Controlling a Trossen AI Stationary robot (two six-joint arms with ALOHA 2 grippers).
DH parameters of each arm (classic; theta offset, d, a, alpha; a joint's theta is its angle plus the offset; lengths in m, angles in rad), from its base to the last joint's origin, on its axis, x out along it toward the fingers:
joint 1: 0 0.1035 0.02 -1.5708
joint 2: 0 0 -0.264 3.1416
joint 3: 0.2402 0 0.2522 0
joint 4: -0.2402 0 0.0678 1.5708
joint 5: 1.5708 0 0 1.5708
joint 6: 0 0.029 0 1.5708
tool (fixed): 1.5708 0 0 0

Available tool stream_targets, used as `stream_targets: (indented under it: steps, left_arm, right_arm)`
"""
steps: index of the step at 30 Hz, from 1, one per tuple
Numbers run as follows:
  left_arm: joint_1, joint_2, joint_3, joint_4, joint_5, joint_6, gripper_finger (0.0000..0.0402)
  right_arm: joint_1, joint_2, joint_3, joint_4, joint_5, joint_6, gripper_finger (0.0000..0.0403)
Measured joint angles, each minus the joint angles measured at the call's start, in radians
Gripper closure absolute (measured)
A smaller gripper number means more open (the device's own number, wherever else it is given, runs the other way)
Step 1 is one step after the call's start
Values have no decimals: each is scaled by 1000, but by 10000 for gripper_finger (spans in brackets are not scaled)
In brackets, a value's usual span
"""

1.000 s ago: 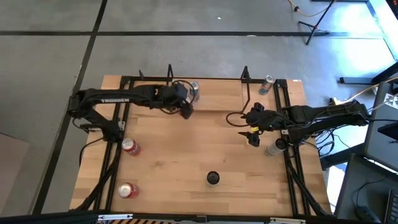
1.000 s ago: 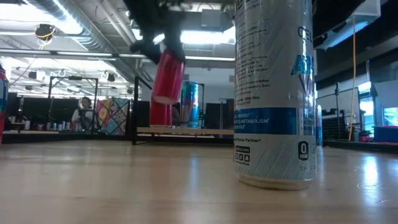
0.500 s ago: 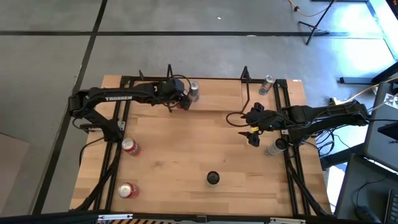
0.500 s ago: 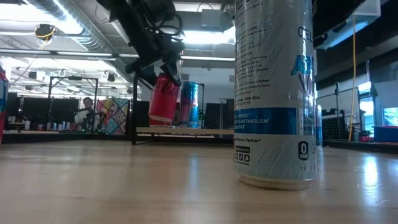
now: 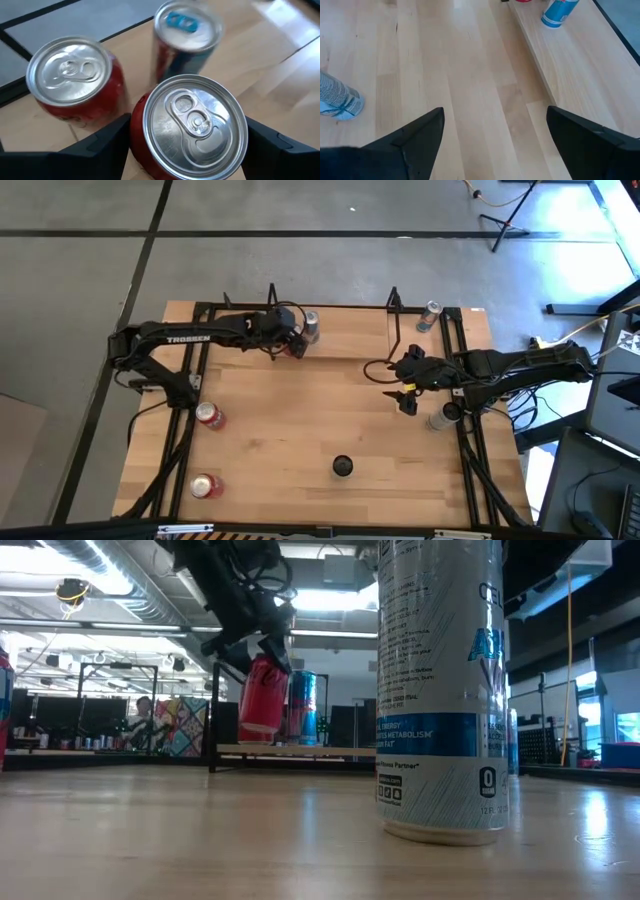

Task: Place canned beverage on shelf
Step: Put the red black soda can on the shelf aligned with the other red black soda can

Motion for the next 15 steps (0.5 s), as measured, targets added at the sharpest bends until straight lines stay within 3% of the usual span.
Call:
stream_targets:
  steps: [8, 15]
  left_arm:
    - [-72, -102, 0, -7, -22, -56, 125]
    - [-144, -149, 0, -87, -171, -183, 126]
  right_arm:
    - [0, 0, 0, 2, 0, 0, 61]
    - [0, 0, 0, 37, 25, -3, 61]
